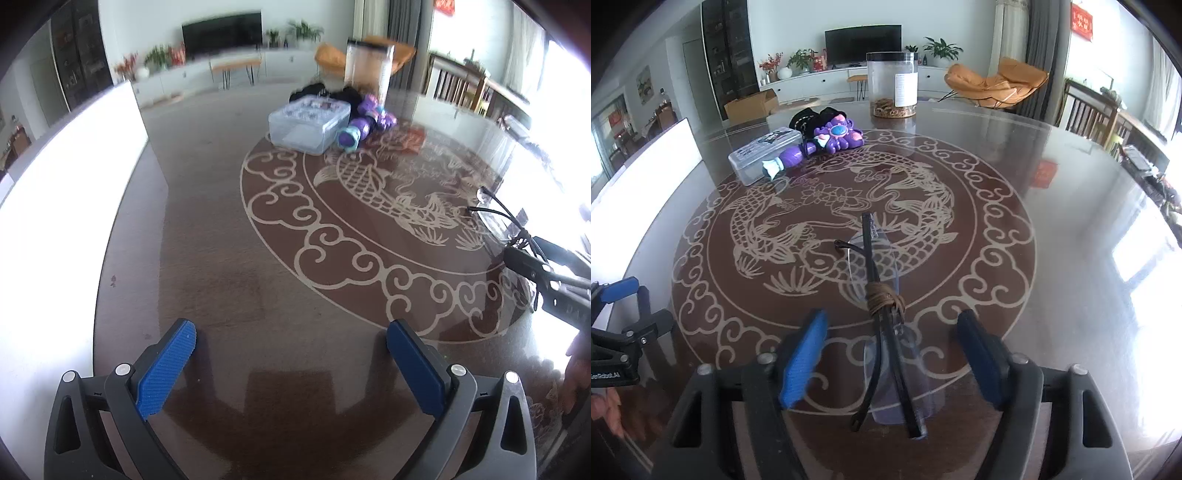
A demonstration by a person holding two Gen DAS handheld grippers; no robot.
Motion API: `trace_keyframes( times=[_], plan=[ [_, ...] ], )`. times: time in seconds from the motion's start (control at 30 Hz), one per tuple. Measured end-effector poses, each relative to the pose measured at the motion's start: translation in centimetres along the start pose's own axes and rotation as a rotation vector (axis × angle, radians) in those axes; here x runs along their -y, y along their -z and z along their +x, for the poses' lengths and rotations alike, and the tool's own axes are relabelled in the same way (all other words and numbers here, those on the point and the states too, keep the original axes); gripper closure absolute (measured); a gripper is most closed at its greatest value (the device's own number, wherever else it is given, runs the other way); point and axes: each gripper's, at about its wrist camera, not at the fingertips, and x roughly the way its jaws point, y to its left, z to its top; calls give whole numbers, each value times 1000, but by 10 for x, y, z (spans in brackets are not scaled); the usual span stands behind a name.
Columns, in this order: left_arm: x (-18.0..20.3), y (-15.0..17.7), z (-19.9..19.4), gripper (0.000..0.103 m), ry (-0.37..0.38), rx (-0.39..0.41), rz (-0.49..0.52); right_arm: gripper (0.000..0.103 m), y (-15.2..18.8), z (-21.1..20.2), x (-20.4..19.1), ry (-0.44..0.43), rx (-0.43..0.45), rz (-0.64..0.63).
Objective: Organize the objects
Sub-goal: 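Grasp the glasses with the right gripper while the left grasps the clear cartoon box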
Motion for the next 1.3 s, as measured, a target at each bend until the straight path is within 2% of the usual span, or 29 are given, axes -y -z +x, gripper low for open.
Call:
trace_keyframes(
  times=[0.07,0.17,0.23,0.37,0.5,0.57,0.67,0.7,0.73,0.77,0.8,0.87,0.97,1.07,1.13,1.23,1.3],
  plan=[
    [-1,-19,3,0,19,-14,-55,29,1,2,0,-9,-4,-1],
    [-5,-69,-2,0,64,77,-181,29,3,2,4,-16,-6,19],
    [-6,-105,8,0,90,96,-210,29,3,1,8,-11,-3,41],
    [-4,-166,48,0,102,46,-154,29,3,-1,15,-17,6,82],
    [9,-198,82,0,76,-23,-35,29,4,-3,19,-36,16,97],
    [10,-205,97,0,92,-48,-30,29,4,-3,19,-40,16,99],
    [5,-213,121,0,127,-82,-88,29,4,-3,19,-42,15,97],
    [5,-212,124,1,121,-81,-104,29,4,-3,19,-47,16,97],
    [7,-212,123,13,96,-47,-101,29,4,-3,19,-51,17,98],
    [10,-212,123,33,71,-35,-90,29,4,-3,19,-54,18,100],
    [15,-211,121,42,33,-19,-61,29,4,-3,20,-56,19,103],
    [21,-204,118,41,23,6,-34,29,4,-3,21,-59,21,109],
    [24,-181,109,41,0,33,-49,29,5,-3,22,-58,23,119],
    [25,-135,84,42,-27,61,-98,29,5,-4,22,-58,24,123],
    [28,-90,57,42,-36,79,-115,29,5,-3,23,-56,23,122],
    [36,-34,26,41,-62,88,-62,28,5,-4,22,-57,21,119],
    [37,-5,8,38,-48,90,-52,26,5,-4,23,-63,21,119]
  ],
)
